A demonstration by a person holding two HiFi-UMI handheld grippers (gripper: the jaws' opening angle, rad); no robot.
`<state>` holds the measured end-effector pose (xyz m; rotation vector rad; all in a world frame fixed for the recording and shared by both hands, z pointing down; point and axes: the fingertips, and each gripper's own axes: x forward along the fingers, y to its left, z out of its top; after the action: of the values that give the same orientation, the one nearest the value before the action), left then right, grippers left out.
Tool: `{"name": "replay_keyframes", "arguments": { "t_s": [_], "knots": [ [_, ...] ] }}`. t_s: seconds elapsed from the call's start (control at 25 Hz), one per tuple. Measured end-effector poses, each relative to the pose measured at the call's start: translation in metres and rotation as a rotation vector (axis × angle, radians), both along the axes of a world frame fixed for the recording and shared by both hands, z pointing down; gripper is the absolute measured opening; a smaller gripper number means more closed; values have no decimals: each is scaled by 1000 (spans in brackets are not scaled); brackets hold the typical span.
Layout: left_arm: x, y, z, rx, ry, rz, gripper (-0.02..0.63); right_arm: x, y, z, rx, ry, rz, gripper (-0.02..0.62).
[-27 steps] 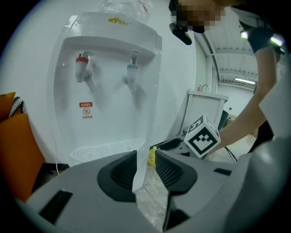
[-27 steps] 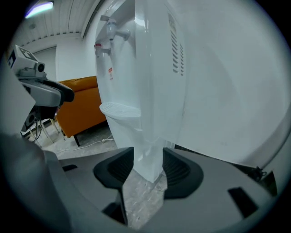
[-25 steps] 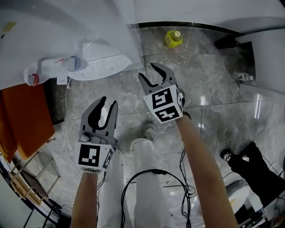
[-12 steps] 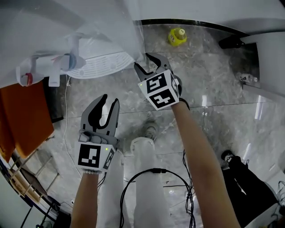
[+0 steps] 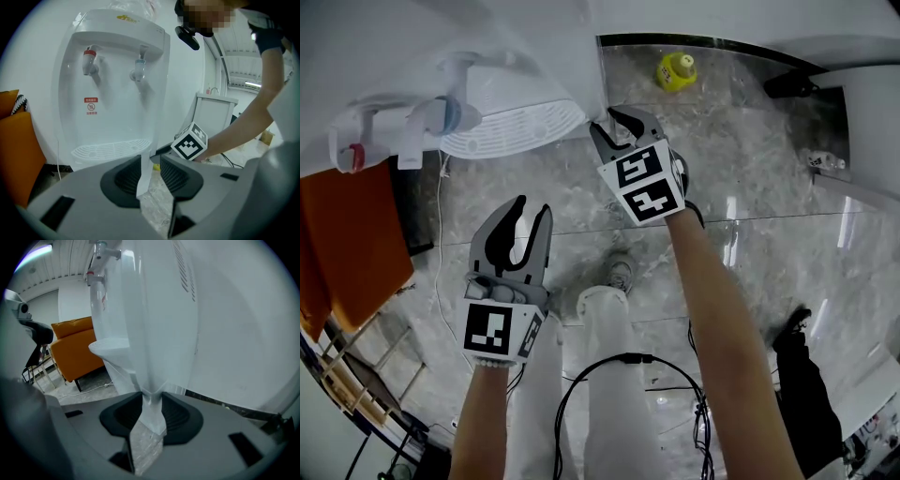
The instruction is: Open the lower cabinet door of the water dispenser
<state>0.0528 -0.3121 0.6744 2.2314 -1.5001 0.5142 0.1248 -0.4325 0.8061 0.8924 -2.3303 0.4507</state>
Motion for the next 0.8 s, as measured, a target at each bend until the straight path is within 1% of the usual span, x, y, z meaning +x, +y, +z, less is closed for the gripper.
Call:
{"name": "replay_keyframes", "arguments": {
  "t_s": [0.16,0.8],
  "knots": [
    [1,2,0,-2,2,4,124,1,1,-1,-14,-10,32,130],
    [-7,9,1,-2,2,16,124,1,1,-2,-39,8,81,123]
  ]
}}
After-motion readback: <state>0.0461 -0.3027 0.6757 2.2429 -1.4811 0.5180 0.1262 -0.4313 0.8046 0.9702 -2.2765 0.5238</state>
